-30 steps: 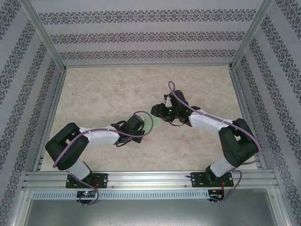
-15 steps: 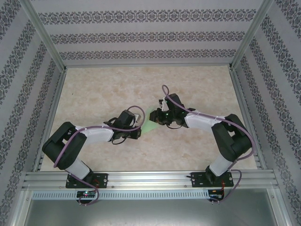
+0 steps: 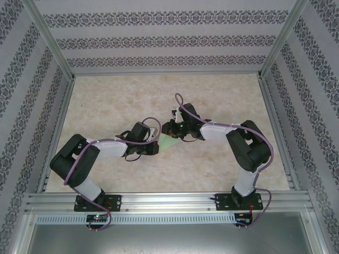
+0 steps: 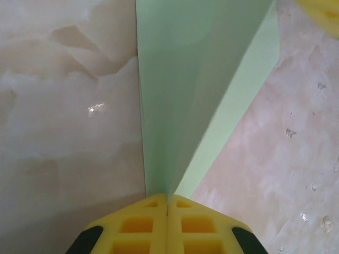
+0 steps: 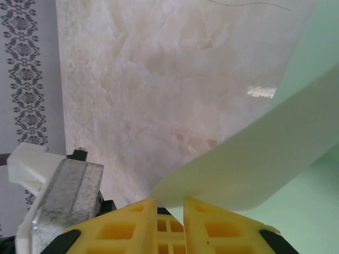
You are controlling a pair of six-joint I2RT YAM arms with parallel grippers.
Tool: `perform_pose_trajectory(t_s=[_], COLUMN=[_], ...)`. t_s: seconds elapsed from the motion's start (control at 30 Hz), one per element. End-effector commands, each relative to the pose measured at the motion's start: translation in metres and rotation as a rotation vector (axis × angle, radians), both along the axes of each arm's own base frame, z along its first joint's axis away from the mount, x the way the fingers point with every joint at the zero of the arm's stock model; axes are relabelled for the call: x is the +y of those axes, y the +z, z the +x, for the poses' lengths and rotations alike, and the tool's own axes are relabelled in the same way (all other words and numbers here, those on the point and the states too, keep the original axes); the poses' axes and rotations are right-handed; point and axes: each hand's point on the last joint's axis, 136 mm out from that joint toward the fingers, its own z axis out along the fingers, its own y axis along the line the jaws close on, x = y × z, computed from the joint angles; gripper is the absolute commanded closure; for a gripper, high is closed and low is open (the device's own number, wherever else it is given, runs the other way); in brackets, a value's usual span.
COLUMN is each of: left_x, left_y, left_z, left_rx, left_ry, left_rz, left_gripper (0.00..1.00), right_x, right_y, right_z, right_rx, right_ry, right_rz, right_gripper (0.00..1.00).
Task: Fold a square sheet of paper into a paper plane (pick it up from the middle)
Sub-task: Fourth fold the wing at the center of the table.
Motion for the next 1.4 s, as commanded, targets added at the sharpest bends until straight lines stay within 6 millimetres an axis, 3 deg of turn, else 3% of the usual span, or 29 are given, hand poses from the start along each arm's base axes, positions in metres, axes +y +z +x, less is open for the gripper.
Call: perform_pose_trajectory(t_s=[0.0,0.47,0.8,1.0,1.37], left_x=[-0.002,-0.003,-0.011,-0.016,-0.020], left_y=[-0.001,0.002,-0.001,0.005,0.004], left_z=[0.005,0.008,0.005,0.009,0.006], left_rx=[0.019,0.057,0.143,0.158,0.203], left_ry=[0.013,-0.005,-0.081,-0.098,-0.107], left_rz=[-0.026,-0.055,-0.082,-0.085,-0.102], left_gripper=[0.98,0.95,0.98,0.98,0.98], right_x=[0.008,-0.010,-0.014,-0.010,-0.007], right_y=[-0.001,-0.020,0.003,0.001,-0.005], right_z=[0.009,0.013,0.005,-0.003,0.006], right_rx=[-0.011,0.000,-0.051,-0.043,-0.030], right_ry=[-0.007,-0.067,-0.067,-0.042,-0.061], right_rz=[-0.001,-0.096,-0.065,-0.050,-0.044], right_gripper=[0.80,0.79,0.76,0.76,0.75])
